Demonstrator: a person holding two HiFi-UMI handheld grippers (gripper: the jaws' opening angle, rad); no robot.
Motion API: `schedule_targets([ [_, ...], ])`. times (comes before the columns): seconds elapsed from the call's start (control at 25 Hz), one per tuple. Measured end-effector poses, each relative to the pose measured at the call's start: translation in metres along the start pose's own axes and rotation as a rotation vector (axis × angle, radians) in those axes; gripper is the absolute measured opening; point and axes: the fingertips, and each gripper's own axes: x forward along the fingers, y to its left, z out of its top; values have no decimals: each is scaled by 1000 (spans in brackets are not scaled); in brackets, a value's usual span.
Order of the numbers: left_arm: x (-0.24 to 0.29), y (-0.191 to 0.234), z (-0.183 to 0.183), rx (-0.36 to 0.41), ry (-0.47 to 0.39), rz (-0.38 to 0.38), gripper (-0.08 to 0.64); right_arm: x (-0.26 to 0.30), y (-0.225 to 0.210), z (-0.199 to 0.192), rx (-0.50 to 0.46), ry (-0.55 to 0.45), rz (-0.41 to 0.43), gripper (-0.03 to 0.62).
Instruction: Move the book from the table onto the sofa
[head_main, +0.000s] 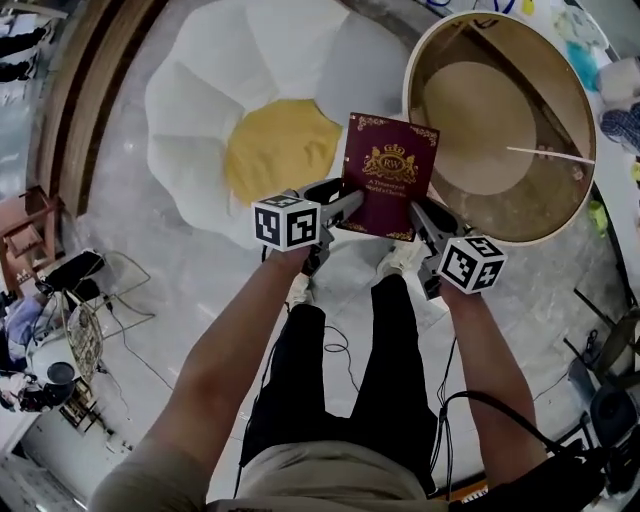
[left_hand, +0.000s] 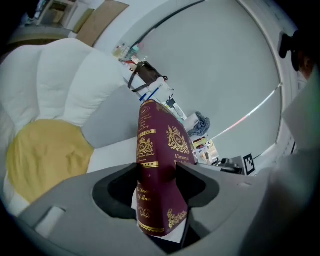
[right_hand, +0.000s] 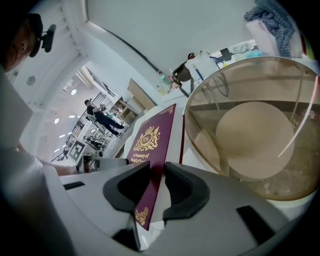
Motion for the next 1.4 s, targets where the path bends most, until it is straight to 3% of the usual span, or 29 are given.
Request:
schedule_targets([
  [0.12, 17, -86, 45, 141, 128, 20, 241, -70, -7, 48, 113, -145, 14, 103],
  [0.2, 22, -132, 62, 157, 132, 30, 241, -108, -8, 77, 116, -153, 26, 103],
  [0.28, 13, -149, 71, 147, 126, 36, 241, -122, 2, 90, 110, -135, 33, 103],
  [0.56, 37, -103, 52, 93, 161, 4, 241, -89, -20, 65, 113, -78, -12, 104],
  [0.84, 80, -55, 32, 9, 127, -79, 241, -57, -58, 48, 67, -35, -54, 104],
  [1.12, 105, -33, 11, 46, 189, -97, 241, -41, -82, 37, 36, 8, -104, 104],
  [1.4, 115, -25, 8, 121, 238, 8, 241, -46, -87, 34, 69, 6, -130, 106],
])
